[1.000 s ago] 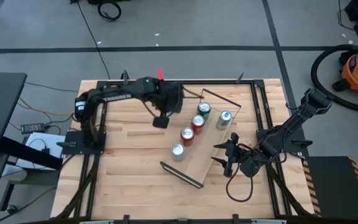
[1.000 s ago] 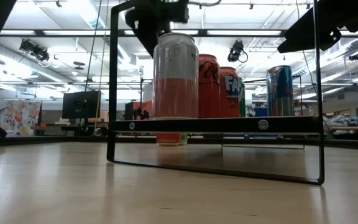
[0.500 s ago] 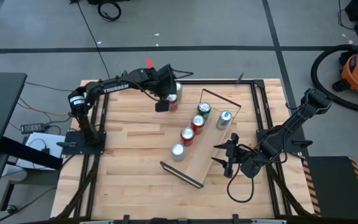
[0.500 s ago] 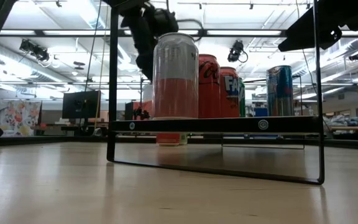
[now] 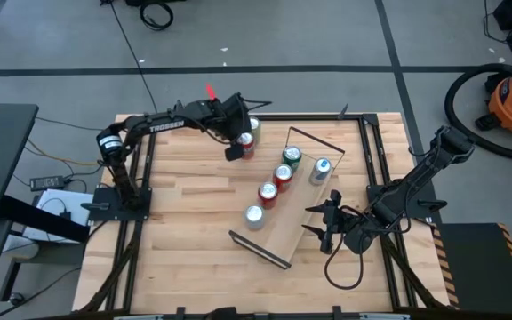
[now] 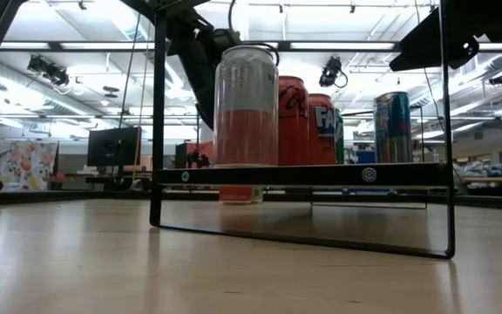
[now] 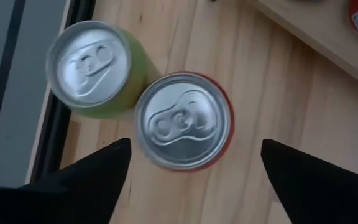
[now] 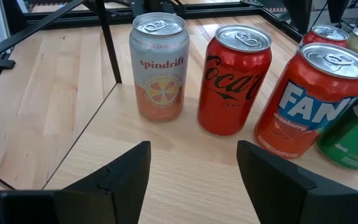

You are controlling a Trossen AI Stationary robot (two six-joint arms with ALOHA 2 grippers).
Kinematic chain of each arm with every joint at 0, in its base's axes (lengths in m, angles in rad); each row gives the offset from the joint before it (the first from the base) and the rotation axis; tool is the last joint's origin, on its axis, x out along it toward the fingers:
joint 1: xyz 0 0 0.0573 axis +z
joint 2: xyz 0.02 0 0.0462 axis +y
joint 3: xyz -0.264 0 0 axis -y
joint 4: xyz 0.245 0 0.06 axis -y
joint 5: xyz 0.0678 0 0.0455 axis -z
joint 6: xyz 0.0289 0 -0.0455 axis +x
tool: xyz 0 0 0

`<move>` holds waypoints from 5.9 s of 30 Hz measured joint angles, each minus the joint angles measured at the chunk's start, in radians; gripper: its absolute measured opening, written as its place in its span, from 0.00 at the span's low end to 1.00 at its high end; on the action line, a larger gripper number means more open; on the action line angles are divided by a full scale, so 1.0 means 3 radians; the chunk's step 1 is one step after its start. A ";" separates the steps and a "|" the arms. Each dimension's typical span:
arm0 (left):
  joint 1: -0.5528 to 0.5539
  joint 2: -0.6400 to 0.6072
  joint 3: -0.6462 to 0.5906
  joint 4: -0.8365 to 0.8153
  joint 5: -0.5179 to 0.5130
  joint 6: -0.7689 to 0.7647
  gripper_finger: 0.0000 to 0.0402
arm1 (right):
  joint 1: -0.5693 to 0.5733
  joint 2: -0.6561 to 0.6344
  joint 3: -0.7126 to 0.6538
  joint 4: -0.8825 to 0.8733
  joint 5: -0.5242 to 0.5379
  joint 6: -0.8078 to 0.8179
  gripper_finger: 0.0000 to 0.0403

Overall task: Place canned beverage on shelf
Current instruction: Put the orange soda can on the shelf

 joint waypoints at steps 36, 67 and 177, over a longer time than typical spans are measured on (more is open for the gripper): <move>-0.0080 0.0191 -0.0228 0.0552 -0.0078 0.0103 0.94 | 0.0000 0.0000 0.0000 -0.0001 -0.0001 0.0000 0.62; -0.0715 0.0190 0.1655 -0.0910 -0.0415 0.0021 0.74 | 0.0006 0.0000 0.0000 -0.0023 0.0037 -0.0009 0.62; -0.2906 0.0937 0.2356 -0.1307 -0.1368 -0.0720 0.77 | 0.0359 0.0344 0.0000 0.0704 0.0354 -0.0759 0.62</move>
